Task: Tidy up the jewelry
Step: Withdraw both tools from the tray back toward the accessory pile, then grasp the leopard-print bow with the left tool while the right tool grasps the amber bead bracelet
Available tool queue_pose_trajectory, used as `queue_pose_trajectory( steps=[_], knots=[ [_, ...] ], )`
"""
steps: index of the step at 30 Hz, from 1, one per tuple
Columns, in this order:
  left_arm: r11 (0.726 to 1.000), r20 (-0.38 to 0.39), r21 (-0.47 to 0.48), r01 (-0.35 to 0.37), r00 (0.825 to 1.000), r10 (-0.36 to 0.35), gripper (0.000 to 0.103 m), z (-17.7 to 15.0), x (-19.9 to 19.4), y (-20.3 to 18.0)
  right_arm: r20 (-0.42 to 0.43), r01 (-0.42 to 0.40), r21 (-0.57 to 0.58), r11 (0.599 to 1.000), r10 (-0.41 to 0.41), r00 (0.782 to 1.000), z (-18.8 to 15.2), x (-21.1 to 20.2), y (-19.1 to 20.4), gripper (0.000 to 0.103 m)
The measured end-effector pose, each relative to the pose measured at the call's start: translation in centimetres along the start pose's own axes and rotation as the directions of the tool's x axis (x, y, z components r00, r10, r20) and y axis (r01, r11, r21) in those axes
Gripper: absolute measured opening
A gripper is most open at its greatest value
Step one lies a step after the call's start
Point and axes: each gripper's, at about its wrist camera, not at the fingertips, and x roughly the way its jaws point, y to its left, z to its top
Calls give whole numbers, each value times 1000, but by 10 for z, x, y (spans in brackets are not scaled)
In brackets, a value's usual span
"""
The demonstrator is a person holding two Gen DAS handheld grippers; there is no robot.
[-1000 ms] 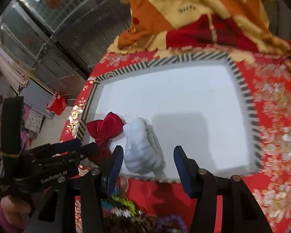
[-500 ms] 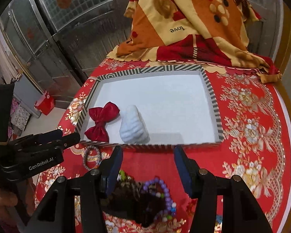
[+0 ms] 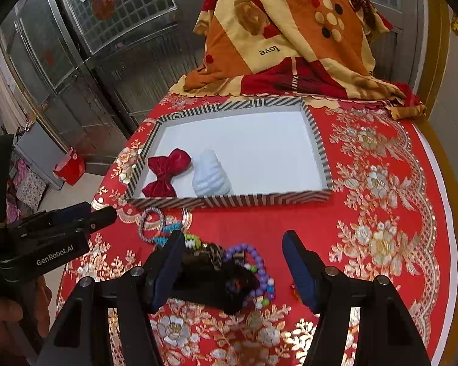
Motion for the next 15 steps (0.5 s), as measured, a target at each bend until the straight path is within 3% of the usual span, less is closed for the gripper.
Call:
queue_pose_trajectory(
  steps=[15],
  knots=[
    [999, -18, 40, 11, 1000, -10, 54, -34, -16, -2, -24, 27, 32, 999, -26, 999, -45, -21, -13, 65]
  ],
)
